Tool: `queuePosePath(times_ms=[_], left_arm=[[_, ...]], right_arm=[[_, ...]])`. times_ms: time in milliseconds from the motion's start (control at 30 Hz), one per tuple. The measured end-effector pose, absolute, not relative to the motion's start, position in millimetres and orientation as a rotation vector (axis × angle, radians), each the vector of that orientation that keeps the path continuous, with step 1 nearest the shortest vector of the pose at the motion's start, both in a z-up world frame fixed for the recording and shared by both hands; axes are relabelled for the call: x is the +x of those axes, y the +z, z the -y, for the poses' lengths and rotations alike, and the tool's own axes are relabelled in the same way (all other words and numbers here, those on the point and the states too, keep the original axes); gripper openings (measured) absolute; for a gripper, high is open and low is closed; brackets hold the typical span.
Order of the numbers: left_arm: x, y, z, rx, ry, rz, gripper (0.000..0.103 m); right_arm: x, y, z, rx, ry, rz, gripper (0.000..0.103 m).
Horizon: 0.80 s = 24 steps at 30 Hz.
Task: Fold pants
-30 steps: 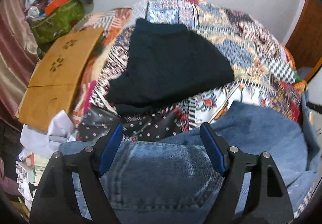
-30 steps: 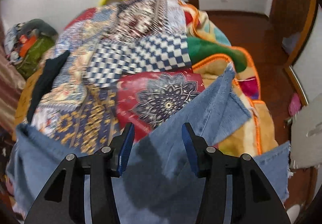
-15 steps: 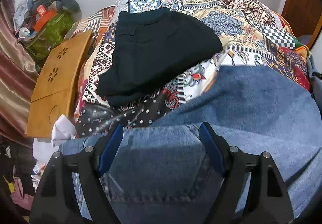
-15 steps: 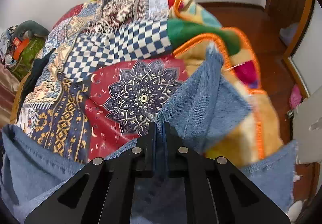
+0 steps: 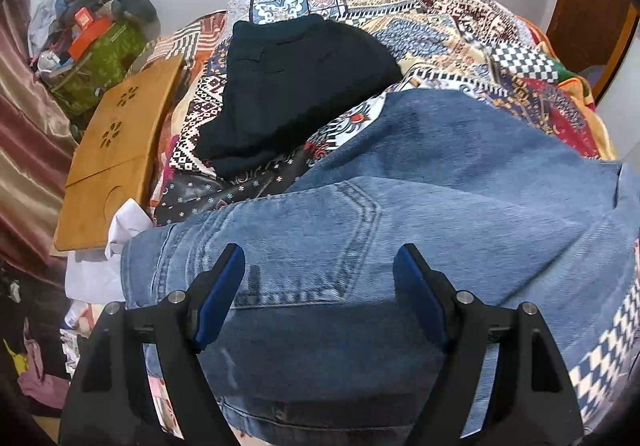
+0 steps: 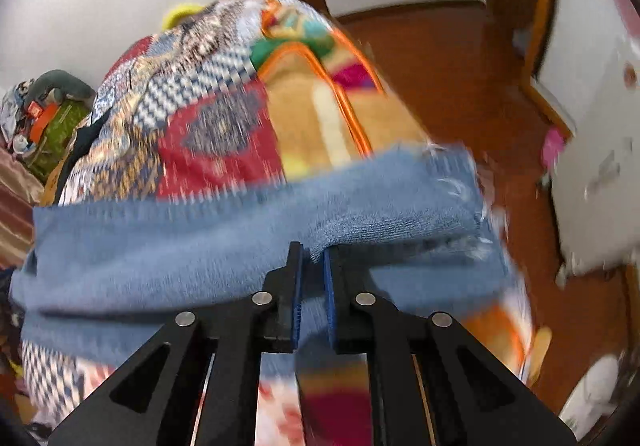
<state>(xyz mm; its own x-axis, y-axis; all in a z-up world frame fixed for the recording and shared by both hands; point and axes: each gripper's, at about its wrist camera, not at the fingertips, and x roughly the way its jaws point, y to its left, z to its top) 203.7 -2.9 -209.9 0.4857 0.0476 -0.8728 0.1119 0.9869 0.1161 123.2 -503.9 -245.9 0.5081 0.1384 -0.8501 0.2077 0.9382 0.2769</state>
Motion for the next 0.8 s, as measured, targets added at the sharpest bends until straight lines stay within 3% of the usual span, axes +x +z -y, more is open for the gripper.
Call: queuePosePath(times_ms=[167, 267, 333, 567, 800], left_arm=[[203, -204, 22, 0.178, -0.076, -1.044, 0.078], [207, -209, 37, 0.194, -0.096, -1.046, 0.078], [210, -214, 43, 0.191, -0.106, -1.054, 0.078], [210, -226, 50, 0.215, -0.11, -1.05, 0.079], [213, -234, 39, 0.151, -0.111, -1.052, 0.091]], right_arm=[[104, -238, 509, 0.356, -0.142, -1.034, 0.018], [110, -221, 516, 0.4, -0.135, -0.973, 0.044], [121, -214, 512, 0.401, -0.115, -0.946, 0.049], [176, -241, 511, 0.421, -0.113, -1.049, 0.049], [214, -296, 562, 0.51, -0.27, -1.165, 0.051]])
